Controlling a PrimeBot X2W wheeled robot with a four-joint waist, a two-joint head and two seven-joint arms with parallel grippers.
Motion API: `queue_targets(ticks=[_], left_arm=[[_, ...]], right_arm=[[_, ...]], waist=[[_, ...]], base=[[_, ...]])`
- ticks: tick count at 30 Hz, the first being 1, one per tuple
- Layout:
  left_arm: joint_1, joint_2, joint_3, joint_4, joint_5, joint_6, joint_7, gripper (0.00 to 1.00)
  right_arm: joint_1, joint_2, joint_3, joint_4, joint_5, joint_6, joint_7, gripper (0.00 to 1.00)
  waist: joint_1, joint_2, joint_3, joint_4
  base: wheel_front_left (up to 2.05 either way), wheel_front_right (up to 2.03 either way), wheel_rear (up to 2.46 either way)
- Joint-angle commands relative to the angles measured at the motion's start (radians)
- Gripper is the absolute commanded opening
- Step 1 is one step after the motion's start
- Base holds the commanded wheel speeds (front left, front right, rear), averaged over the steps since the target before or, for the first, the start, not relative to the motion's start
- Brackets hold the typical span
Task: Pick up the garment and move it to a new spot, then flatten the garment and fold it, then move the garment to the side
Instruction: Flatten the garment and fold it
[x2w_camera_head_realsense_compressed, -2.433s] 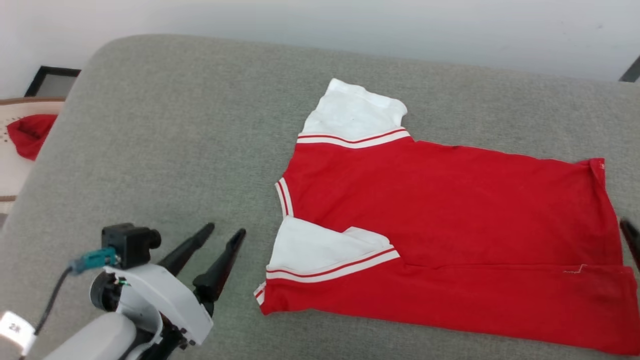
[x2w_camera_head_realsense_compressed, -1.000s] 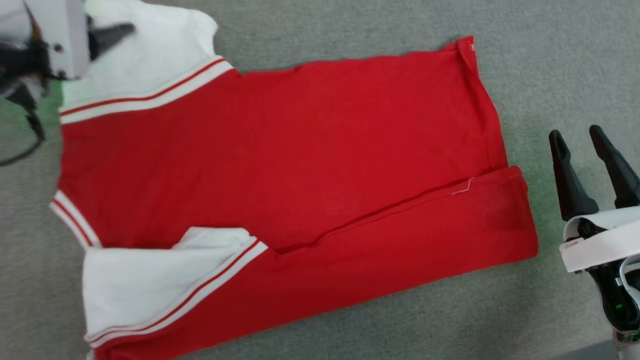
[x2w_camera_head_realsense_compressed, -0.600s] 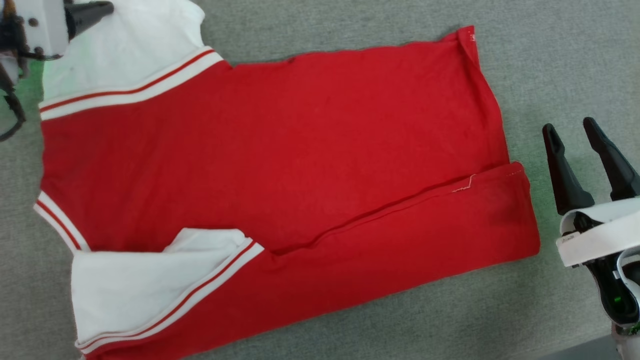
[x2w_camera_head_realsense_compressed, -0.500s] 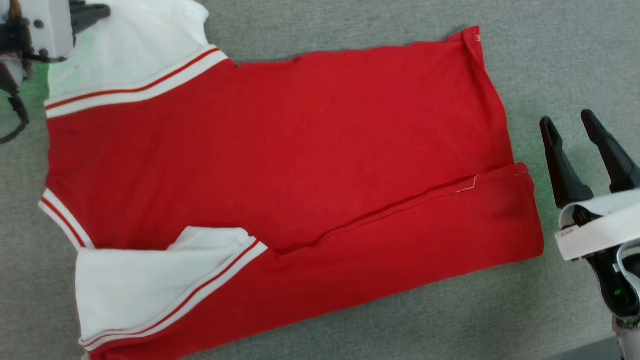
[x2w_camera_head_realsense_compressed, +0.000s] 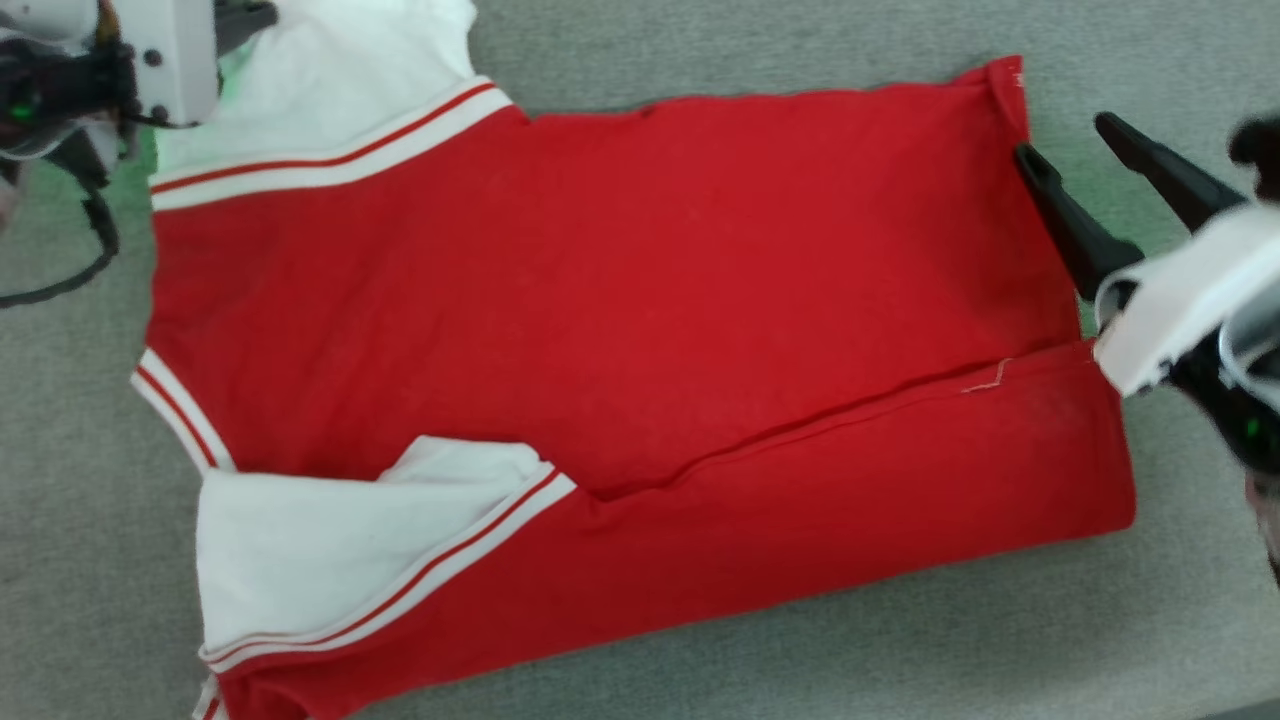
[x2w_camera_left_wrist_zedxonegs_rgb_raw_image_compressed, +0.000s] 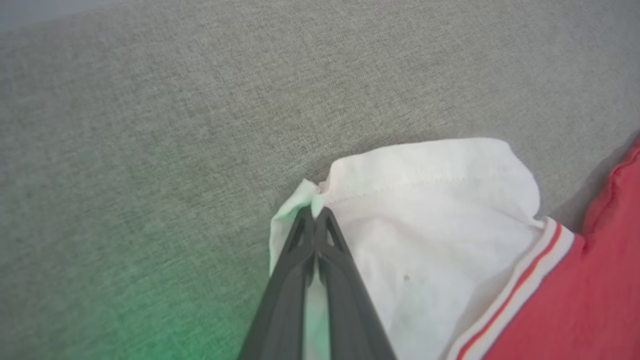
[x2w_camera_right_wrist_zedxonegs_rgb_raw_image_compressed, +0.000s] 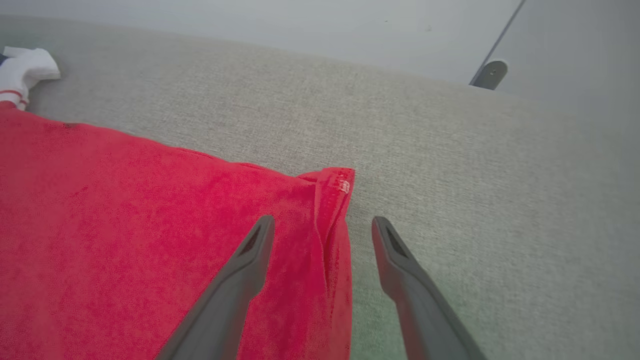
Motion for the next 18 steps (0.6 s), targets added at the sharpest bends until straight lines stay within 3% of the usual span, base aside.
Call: queue_targets(ticks=[1,8,14,16,18], left_arm=[[0.031,-0.016,-0.024,-0.003,-0.005,0.000,0.007,0.00],[0.004,-0.051,-0.050,-0.029,-0.026,0.000,-0.024,0.00],[-0.008,-0.072,-0.073,-0.053,-0.038,0.000,-0.048,0.00],[-0.011,-0.081,-0.078,-0.063,-0.038,0.000,-0.062,0.00],[-0.013,-0.089,-0.082,-0.074,-0.044,0.000,-0.082,0.00]], right_arm=[[-0.022,0.000,0.011,0.016,0.021,-0.001,0.024,1.00],[-0.221,-0.046,0.101,0.177,0.157,-0.001,0.332,1.00],[-0.315,-0.058,0.140,0.300,0.192,-0.001,0.385,1.00],[-0.323,-0.062,0.162,0.327,0.202,-0.001,0.384,0.00],[-0.322,-0.070,0.185,0.336,0.216,-0.001,0.376,0.00]], waist=[[0.0000,0.0000,0.007,0.014],[0.0000,0.0000,0.031,0.061],[0.0000,0.0000,0.042,0.093],[0.0000,0.0000,0.041,0.104],[0.0000,0.0000,0.035,0.116]], base=[[0.00,0.00,0.00],[0.00,0.00,0.00],[0.00,0.00,0.00],[0.00,0.00,0.00],[0.00,0.00,0.00]])
